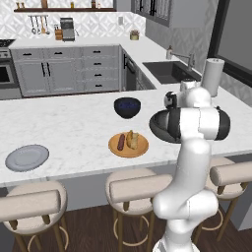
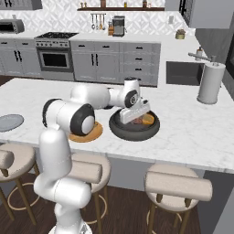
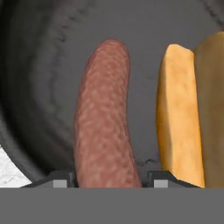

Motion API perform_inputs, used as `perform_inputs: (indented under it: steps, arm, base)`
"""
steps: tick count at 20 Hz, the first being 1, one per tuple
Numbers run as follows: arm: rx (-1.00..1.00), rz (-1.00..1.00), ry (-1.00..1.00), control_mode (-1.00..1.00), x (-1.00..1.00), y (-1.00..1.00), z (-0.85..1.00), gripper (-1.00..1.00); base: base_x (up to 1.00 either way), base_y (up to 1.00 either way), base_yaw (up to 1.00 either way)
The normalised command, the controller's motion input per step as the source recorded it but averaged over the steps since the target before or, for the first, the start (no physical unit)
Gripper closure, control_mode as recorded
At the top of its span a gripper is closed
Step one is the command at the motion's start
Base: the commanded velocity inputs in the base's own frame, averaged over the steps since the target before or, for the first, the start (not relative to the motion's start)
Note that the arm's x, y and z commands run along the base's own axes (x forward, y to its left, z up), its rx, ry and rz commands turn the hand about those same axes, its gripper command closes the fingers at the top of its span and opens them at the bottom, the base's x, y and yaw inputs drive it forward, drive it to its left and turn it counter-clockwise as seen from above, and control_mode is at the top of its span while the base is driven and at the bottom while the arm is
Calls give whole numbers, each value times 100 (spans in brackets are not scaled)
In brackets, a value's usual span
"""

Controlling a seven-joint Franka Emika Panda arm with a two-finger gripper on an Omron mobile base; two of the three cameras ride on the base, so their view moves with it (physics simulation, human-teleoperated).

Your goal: Place one bun and one sausage from the bowl on each plate.

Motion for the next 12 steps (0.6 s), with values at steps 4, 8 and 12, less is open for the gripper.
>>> perform_inputs:
  steps: [4, 8, 12]
  arm:
    - [2, -7, 0, -100, -28, 80, 61, 100]
    - [14, -9, -1, -100, -68, 59, 81, 100]
    - [15, -9, -16, -100, -100, 78, 67, 100]
  base:
    - [0, 0, 0]
    - [0, 0, 0]
    - [0, 0, 0]
